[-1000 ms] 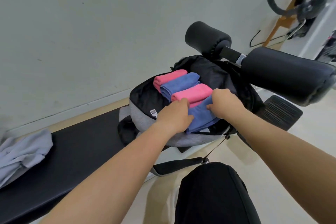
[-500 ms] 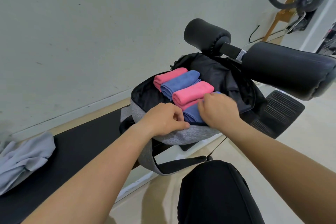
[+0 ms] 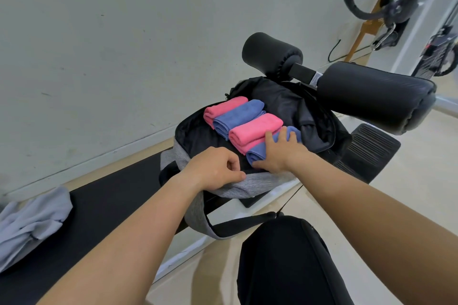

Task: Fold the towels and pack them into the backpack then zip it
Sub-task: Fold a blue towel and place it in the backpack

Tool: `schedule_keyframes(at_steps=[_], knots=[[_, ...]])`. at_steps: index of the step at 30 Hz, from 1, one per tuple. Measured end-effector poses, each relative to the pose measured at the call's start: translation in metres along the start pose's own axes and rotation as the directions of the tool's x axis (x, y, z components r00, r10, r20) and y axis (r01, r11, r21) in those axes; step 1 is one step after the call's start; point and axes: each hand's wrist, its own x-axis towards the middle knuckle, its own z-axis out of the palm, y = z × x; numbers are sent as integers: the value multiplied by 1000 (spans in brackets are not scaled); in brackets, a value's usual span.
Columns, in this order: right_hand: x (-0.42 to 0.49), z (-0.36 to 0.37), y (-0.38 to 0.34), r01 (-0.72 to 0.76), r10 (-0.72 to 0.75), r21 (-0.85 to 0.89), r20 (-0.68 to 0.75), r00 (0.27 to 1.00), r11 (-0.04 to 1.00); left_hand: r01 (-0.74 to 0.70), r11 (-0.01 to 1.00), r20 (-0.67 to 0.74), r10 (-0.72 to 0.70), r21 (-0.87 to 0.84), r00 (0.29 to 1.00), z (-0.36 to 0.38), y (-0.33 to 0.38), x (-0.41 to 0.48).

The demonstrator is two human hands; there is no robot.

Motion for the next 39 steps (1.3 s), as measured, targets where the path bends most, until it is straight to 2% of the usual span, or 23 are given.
schedule_keyframes(at_steps=[3,4,6,8,10,13,16,17,19,21,24,29,31,34,36,39], knots=[[11,-10,-15,196,-194,-18,-248,949,981,12,999,16,-11,-51,1000,0,0,3],[16,-11,-18,255,-249,-15,-266,931,967,16,998,-2,-16,-68,1000,-1,1,3],[26,-1,-19,300,-292,7,-206,934,954,39,999,-143,-37,11,989,-5,1,7],[30,18,-16,303,-298,4,-174,939,953,127,972,-360,-48,198,932,-11,-7,14],[31,30,-11,289,-289,-25,-158,944,957,259,935,-443,-130,244,887,-17,-22,22],[32,8,-17,271,-268,22,-91,959,962,410,888,-384,-311,210,870,-18,-43,26],[51,-21,-39,307,-286,10,-333,899,952,470,872,-382,-392,136,837,-15,-52,29],[62,-24,-46,310,-296,-14,-338,893,951,479,872,-363,-417,98,833,-15,-55,31],[82,-20,-53,260,-263,-43,-224,939,965,472,881,-321,-438,31,840,-15,-61,33],[95,-10,-51,161,-161,-8,-142,977,987,448,894,-336,-425,-9,841,-16,-68,35],[102,-1,-46,119,-112,36,-159,981,992,452,891,-343,-436,-37,832,-17,-75,34],[92,-17,-56,89,-84,58,-74,994,994,368,922,-366,-386,-122,847,-22,-72,24],[75,-25,-76,165,-145,100,-184,972,981,311,932,-369,-360,-186,857,-28,-67,11],[36,-33,-131,412,-346,141,-341,874,900,238,938,-397,-325,-252,858,-44,-67,-21],[9,-36,-175,516,-445,159,-336,830,842,257,937,-424,-338,-238,840,-55,-81,-52],[-26,-33,-240,603,-554,202,-251,794,772,386,908,-464,-415,-161,782,-72,-121,-116]])
